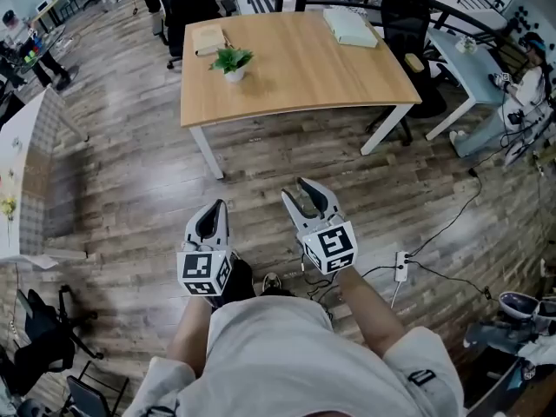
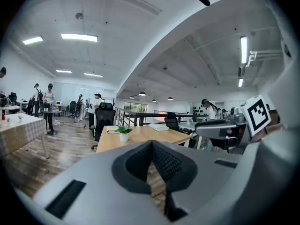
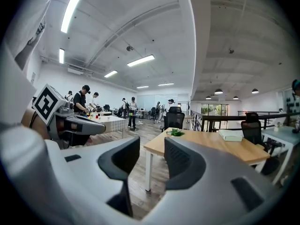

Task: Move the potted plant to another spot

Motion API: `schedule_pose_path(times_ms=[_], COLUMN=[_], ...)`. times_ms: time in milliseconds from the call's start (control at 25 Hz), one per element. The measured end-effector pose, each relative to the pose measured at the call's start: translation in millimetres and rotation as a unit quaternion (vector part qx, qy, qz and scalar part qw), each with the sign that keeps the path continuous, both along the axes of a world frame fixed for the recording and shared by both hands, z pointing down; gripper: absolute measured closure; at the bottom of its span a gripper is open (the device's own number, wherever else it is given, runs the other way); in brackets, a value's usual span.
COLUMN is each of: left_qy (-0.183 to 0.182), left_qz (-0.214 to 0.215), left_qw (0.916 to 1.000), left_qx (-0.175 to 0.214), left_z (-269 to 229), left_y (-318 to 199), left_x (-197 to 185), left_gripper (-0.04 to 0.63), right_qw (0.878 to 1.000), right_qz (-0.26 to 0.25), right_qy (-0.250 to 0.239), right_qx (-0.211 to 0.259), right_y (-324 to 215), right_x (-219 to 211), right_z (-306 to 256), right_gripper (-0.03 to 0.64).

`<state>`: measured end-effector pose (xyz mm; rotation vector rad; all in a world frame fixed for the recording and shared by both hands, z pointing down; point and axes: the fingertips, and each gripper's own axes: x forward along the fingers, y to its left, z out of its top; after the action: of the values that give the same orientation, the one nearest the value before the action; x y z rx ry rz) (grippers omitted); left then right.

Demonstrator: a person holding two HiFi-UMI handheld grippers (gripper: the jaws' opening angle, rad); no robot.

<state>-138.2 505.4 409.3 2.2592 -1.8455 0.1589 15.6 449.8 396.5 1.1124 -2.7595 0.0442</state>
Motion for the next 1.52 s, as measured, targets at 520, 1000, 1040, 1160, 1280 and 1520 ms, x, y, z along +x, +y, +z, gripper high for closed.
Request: schedule_pose_path(times_ms=[520, 1000, 1040, 1160, 1280, 1520], left_qy=[0.010, 0.010, 0.012, 0.017, 0.024, 0.028], left_qz=[0.020, 0.081, 0.083, 0.088, 0.095, 0.095], left_qw=[0.9997, 0.9964, 0.9961, 0.9954, 0.9942, 0.9927], left_qx=[-0.005, -0.024, -0.026, -0.034, -0.046, -0.068], left_z=[24.4, 31.0, 33.0, 41.4, 51.3, 73.1], left_y=[-108.8, -222.6, -229.0, -244.7, -254.1, -278.6], left_x=[-60.3, -136.9, -141.8, -155.0, -159.9, -163.7], left_gripper=[0.583, 0.583, 0.583, 0.583, 0.583, 0.583], right_qw=[0.999, 0.997, 0.996, 0.995, 0.994, 0.993], right_qz=[0.007, 0.037, 0.039, 0.044, 0.052, 0.052], right_qy=[0.032, 0.060, 0.064, 0.068, 0.067, 0.068], right_qx=[-0.021, -0.043, -0.044, -0.053, -0.069, -0.084], right_y=[-95.9, -195.3, -200.8, -215.8, -226.4, -252.6], right_x=[-61.6, -132.1, -135.5, -144.4, -145.6, -152.3], right_z=[26.6, 33.1, 34.7, 41.2, 50.3, 65.9], right_gripper=[0.385, 0.341, 0.337, 0.327, 0.325, 0.321])
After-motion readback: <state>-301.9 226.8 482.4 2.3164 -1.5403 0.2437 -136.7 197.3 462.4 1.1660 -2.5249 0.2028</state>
